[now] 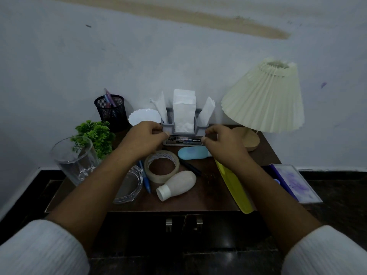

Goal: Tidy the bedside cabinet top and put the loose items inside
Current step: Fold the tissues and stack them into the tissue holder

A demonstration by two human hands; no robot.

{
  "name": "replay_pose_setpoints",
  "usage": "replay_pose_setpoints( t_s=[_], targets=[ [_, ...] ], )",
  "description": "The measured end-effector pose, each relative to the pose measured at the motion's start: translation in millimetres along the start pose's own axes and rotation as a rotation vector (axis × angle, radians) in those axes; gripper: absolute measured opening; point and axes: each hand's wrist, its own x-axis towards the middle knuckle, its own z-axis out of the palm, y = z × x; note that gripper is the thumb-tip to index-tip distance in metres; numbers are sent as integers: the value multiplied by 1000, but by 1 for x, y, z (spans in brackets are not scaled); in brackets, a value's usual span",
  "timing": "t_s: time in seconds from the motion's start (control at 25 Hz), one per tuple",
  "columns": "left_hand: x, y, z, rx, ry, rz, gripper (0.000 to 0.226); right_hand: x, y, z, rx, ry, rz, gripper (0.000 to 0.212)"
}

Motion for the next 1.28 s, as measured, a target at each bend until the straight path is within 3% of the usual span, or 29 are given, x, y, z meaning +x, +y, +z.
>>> replay_pose_setpoints(
  t_s=[0.16,0.44,1.28],
  targets=[
    [2,0,7,-221,-56,-61,47,2,1,5,157,-39,45,45],
    [14,2,22,-458,-94,-82,47,7,3,7,228,-38,90,50],
    [29,6,31,-417,-117,-63,54,23,12,10,191,-25,48,50]
  ],
)
